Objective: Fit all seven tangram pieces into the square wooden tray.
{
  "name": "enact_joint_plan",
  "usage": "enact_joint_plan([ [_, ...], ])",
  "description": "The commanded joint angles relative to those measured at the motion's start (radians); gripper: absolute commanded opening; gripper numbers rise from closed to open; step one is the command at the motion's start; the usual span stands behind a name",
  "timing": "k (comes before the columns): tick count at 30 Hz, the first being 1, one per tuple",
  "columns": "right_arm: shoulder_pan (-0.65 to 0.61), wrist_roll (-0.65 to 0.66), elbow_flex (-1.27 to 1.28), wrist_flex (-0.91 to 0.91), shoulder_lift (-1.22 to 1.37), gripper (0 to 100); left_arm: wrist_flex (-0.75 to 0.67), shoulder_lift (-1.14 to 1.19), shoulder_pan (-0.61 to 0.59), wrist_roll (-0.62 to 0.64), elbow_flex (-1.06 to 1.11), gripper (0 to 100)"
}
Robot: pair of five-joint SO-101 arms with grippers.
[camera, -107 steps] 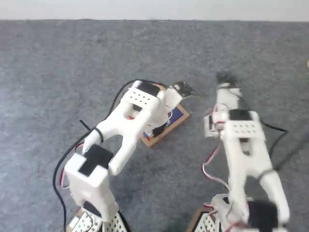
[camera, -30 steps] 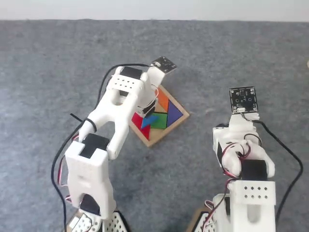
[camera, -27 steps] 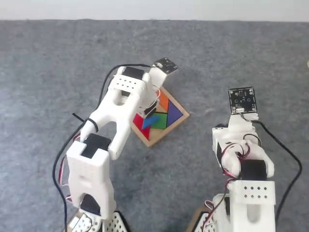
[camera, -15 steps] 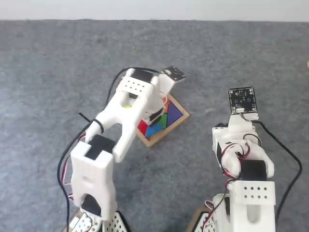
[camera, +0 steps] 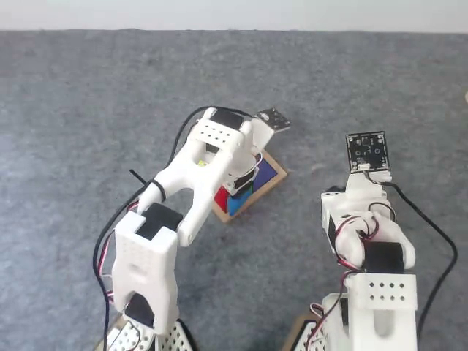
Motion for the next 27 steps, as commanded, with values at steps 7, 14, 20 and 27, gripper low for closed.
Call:
enact_joint_plan([
  [7, -0.005, 0.012, -0.011, -0.021, -0.016, 0.9, 0.212, -0.012, 0.018, 0.011, -0.277, 9],
  [14, -0.005, 0.012, -0.011, -0.021, -0.016, 0.9, 0.167, -0.014, 0.06, 0.009, -0.11, 9],
  [20, -0.005, 0.012, -0.011, -0.021, -0.016, 0.9, 0.104, -0.009, 0.097, 0.011, -0.022, 9],
  [27, -0.005, 0.012, -0.011, -0.021, -0.016, 0.9, 0.054, -0.008, 0.048, 0.006, 0.027, 9],
])
